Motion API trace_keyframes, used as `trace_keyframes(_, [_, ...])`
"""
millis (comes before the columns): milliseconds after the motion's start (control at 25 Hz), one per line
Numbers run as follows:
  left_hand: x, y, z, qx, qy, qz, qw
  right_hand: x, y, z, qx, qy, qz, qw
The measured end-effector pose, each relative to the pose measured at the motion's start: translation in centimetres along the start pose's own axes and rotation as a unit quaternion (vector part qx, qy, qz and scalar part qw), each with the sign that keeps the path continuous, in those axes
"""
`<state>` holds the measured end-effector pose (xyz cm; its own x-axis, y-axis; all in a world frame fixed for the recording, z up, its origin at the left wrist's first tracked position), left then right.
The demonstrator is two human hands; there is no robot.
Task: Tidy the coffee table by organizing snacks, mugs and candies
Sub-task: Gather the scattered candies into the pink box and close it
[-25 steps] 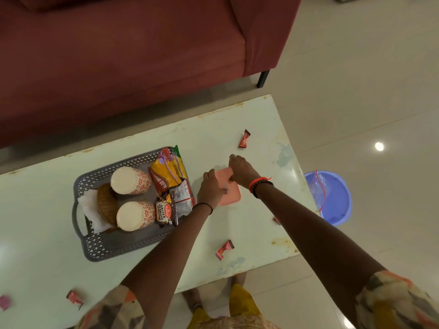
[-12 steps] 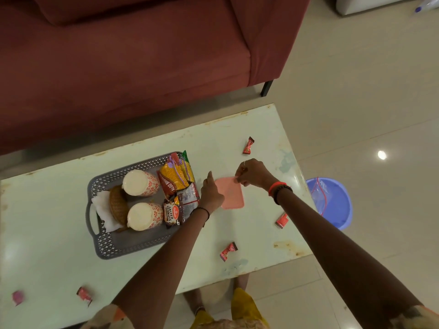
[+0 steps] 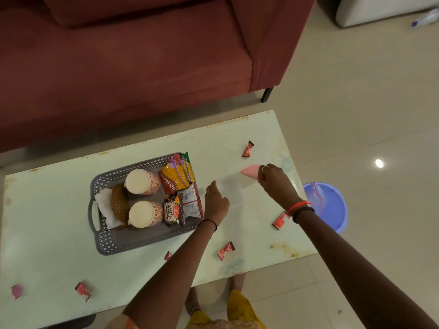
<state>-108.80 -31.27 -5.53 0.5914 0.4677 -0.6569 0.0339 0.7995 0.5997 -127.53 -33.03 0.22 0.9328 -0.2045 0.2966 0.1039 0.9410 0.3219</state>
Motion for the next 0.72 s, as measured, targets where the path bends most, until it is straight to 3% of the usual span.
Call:
trace_keyframes(120, [0.4,0.7,-0.4,-0.008,0.007,-0.014,1.0,-0.1,1.3,-4.8,0.027,0.12,0.051,0.991])
trace_keyframes(360, [2.0,3.2,-0.8,-0.007,0.049,-0.017,0.999,-1.6,1.9,-8.2,0.072,0.122,0.014,0.99])
trace_keyframes(560, [2.7,7.1,0.5,-0.017,0.138,-0.016,0.99,0.5,3.5,-5.9,0.016,-0.004,-0.044,0.999])
trace_keyframes(720, [5.0,10.1,5.2,-0.09,0.231,0.026,0.968,7.0,5.6,-4.2,-0.019,-0.126,-0.02,0.992])
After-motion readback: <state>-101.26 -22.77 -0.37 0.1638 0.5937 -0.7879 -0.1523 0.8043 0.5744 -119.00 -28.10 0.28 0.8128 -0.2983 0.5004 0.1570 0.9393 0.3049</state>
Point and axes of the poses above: each hand's wrist, its own y-axis away from the middle knuckle, its own z-axis out of the back of the hand, x = y × z, the point moved 10 cm from there along -y, towards the middle knuckle, and after that the axes turned 9 degrees about y, right-handed, at the moved point
